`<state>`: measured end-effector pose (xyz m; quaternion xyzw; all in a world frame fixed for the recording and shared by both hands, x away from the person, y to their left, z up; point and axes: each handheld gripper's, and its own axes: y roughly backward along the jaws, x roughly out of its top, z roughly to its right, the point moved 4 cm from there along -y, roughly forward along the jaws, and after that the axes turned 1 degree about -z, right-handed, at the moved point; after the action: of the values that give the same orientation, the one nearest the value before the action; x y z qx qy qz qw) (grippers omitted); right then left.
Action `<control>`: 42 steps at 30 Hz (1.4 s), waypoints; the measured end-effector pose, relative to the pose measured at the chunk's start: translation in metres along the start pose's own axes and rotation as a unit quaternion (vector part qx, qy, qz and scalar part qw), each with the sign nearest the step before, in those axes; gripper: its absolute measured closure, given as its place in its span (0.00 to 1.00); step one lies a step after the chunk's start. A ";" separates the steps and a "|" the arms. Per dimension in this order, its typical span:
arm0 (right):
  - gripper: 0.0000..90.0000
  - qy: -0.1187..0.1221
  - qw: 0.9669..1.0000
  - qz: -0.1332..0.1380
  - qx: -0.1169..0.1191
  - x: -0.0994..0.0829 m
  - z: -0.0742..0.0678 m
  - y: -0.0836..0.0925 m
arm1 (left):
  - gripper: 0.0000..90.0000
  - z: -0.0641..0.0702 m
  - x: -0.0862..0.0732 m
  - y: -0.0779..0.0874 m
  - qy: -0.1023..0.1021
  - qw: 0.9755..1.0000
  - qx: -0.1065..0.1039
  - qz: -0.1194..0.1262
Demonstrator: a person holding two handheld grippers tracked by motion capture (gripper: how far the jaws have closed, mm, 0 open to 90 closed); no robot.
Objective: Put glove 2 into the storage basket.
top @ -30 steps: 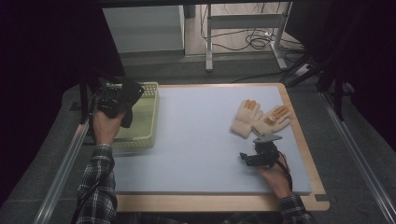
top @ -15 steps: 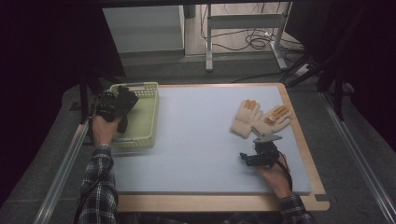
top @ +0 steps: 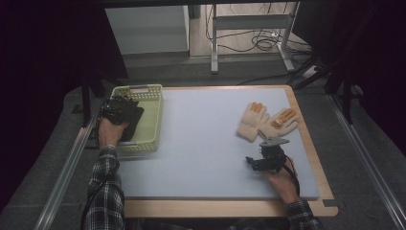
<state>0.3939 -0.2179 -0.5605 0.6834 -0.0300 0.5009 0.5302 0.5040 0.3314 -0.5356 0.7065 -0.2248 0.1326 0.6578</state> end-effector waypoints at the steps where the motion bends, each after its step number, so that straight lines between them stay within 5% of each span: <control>1: 0.18 0.000 1.000 0.000 0.000 0.000 0.000 0.000 | 0.21 0.000 0.000 0.002 0.001 1.000 -0.002 0.003; 11: 0.18 0.000 1.000 0.000 0.000 0.000 0.000 0.000 | 0.08 -0.007 -0.003 0.022 0.020 0.997 -0.059 0.043; 21: 0.18 0.000 1.000 0.000 -0.001 0.000 0.000 0.000 | 0.02 0.002 -0.005 0.046 0.027 0.987 -0.122 0.104; 24: 0.18 0.001 1.000 0.000 -0.001 0.000 0.000 0.000 | 0.01 0.005 -0.005 0.054 0.018 0.984 -0.131 0.120; 29: 0.18 0.001 1.000 0.000 -0.001 0.000 0.000 0.000 | 0.00 0.016 -0.007 0.068 0.007 0.976 -0.160 0.148; 35: 0.18 0.001 1.000 -0.001 -0.002 0.000 0.000 0.000 | 0.00 0.036 -0.011 0.082 -0.035 0.975 -0.156 0.157; 42: 0.18 0.001 1.000 -0.001 -0.002 0.000 0.000 0.000 | 0.00 0.069 -0.017 0.098 -0.079 0.965 -0.179 0.173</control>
<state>0.3933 -0.2177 -0.5603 0.6820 -0.0296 0.5009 0.5321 0.4336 0.2620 -0.4656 0.5357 -0.4154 0.1457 0.7206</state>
